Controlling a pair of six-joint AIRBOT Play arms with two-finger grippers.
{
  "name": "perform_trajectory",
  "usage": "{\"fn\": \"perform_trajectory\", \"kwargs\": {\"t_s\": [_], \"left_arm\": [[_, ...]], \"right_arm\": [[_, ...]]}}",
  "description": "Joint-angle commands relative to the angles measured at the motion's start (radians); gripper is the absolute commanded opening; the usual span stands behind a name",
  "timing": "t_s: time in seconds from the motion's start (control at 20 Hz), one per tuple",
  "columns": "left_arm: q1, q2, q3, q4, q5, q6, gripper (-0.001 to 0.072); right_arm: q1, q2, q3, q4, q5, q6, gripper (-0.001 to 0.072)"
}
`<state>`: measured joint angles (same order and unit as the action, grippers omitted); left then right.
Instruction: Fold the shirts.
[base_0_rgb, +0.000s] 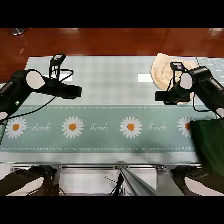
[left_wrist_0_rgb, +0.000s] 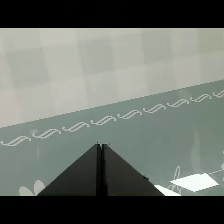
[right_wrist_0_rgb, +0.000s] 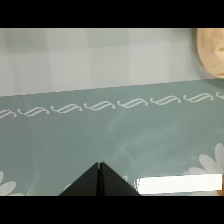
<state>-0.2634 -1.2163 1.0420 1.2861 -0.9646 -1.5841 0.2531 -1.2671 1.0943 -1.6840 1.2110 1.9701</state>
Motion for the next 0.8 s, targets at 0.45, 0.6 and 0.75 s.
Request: {"fn": "perform_trajectory", "kwargs": {"t_s": [0.45, 0.6, 0.75], "left_arm": [[0.001, 0.000, 0.000, 0.000, 0.000, 0.000, 0.0019], [0.001, 0.000, 0.000, 0.000, 0.000, 0.000, 0.0019], [0.001, 0.000, 0.000, 0.000, 0.001, 0.000, 0.0019]], "right_arm": [[0.000, -0.001, 0.000, 0.000, 0.000, 0.000, 0.0023], [0.000, -0.001, 0.000, 0.000, 0.000, 0.000, 0.0022], [0.000, -0.001, 0.000, -0.001, -0.050, 0.000, 0.0023]]}}
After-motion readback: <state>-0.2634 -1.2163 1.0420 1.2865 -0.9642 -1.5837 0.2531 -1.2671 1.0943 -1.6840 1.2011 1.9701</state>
